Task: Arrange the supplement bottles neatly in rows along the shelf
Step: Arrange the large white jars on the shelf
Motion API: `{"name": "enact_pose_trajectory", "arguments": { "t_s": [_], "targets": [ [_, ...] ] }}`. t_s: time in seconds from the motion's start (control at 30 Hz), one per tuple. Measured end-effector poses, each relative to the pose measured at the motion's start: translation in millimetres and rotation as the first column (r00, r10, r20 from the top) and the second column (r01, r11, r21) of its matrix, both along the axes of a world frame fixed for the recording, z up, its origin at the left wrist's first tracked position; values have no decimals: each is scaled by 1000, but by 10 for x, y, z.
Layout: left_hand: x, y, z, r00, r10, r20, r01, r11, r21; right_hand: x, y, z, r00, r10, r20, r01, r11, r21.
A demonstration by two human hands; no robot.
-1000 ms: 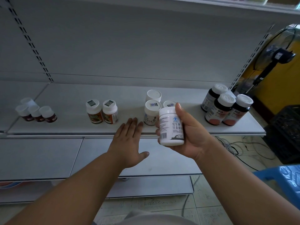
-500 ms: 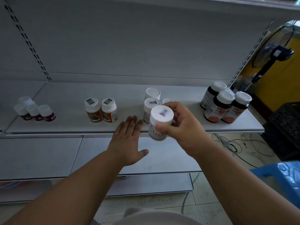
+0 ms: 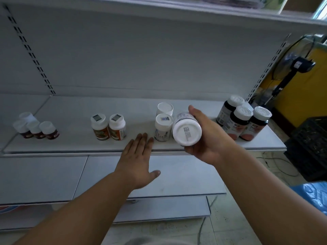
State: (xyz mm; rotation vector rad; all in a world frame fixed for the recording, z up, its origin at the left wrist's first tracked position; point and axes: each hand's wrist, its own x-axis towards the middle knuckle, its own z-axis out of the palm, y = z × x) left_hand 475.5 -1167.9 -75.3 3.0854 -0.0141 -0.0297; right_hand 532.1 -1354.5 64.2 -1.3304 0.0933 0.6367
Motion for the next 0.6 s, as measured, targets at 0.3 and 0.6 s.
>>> {"name": "enact_pose_trajectory", "arguments": {
  "t_s": [0.3, 0.6],
  "targets": [
    [6, 9, -6, 1000, -2, -20, 3, 1000, 9, 830, 46, 214, 699, 170, 695, 344, 772, -535],
    [-5, -9, 11, 1000, 5, -17, -5, 1000, 11, 1054, 135, -6, 665, 485, 568, 283, 540, -792]
  ]
}}
